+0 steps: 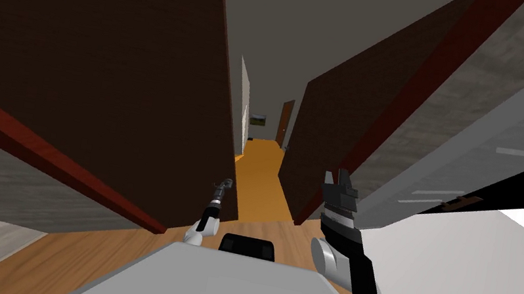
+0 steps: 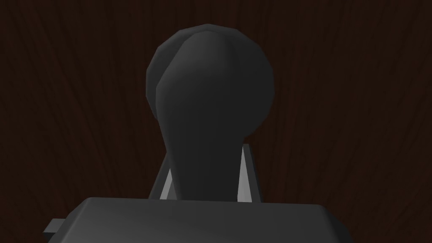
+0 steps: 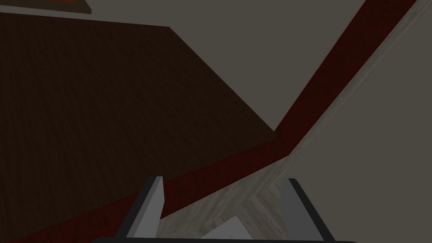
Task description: Push the door open
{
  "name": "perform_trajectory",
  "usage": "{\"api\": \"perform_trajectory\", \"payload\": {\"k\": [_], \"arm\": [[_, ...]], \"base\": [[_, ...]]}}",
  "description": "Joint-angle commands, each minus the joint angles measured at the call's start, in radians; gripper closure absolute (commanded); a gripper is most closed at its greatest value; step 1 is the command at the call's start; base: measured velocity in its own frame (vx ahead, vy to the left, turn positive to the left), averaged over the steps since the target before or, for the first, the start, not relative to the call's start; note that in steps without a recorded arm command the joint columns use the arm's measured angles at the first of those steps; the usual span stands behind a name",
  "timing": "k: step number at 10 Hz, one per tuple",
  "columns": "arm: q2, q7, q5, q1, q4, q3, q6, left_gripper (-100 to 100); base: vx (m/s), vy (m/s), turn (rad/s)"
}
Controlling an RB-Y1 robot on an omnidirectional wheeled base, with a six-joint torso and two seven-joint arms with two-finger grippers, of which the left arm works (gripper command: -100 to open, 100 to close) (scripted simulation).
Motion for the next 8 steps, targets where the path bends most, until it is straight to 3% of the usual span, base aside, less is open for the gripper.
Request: {"api": "perform_trajectory", "payload": {"k": [1,4,8], "arm": [[0.023,-0.002,0.009,-0.002,-0.019,0.018,0.002,100],[0.043,-0.01,0.027,-0.001,-0.018,0.048,0.004,100],[0.058,-0.018,0.047,0.0,-0.018,0.082,0.005,100]], "base": [[0.186,-0.053,0.039],[0.208,-0.027,0.039],[0.14,-0.018,0.049]]}}
